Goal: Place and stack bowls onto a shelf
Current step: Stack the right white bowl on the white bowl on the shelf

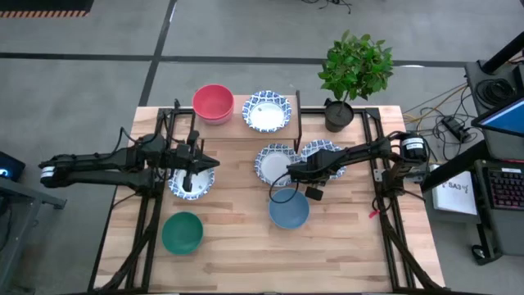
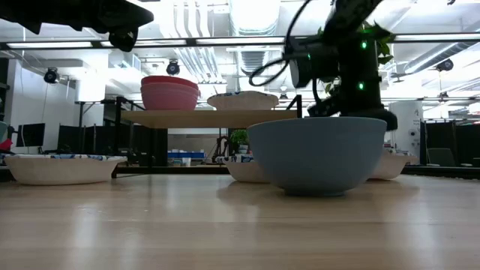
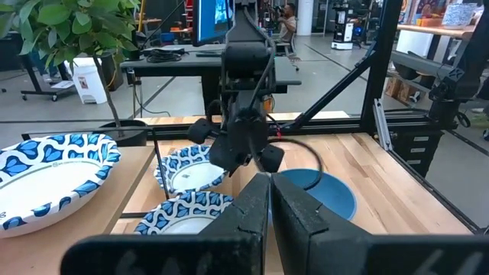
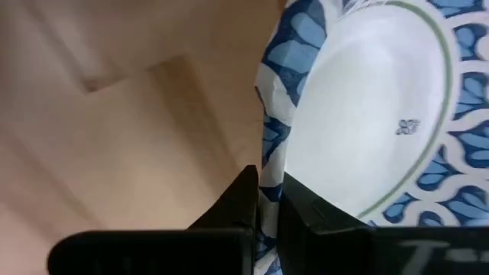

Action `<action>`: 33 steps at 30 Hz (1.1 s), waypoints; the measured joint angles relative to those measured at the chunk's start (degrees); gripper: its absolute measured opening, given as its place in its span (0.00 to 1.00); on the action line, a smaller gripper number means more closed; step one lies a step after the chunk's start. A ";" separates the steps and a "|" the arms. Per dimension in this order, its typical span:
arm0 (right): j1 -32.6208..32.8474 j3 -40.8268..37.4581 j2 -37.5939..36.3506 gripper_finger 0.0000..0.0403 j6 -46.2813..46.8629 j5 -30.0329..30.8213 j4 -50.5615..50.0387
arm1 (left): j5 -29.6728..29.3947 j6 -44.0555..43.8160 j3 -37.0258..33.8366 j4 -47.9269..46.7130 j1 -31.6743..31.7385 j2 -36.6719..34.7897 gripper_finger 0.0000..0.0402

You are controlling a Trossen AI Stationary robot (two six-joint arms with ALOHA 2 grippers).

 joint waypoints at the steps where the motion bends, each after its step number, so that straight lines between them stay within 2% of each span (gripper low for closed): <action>1: 0.31 1.04 0.00 0.04 0.21 -0.16 -1.26 | -0.02 0.00 0.00 0.00 0.00 0.00 0.00; 11: 3.82 18.95 -0.02 0.03 3.58 -0.56 -18.88 | -0.04 0.00 0.00 0.09 0.00 0.00 0.00; 16: 6.16 29.59 -0.03 0.03 6.10 -0.77 -24.39 | -0.04 0.00 0.00 0.14 0.00 0.00 0.00; 25: 12.77 46.80 -0.03 0.03 7.57 0.15 -24.47 | -0.04 0.00 0.00 0.15 0.00 0.00 0.00; 28: 14.96 50.88 -0.02 0.03 7.38 3.65 -24.00 | -0.04 0.19 0.00 0.15 0.00 0.00 0.00; 33: 16.95 53.78 0.04 0.03 1.16 10.61 -18.28 | -0.04 0.20 0.00 0.19 0.02 0.00 0.00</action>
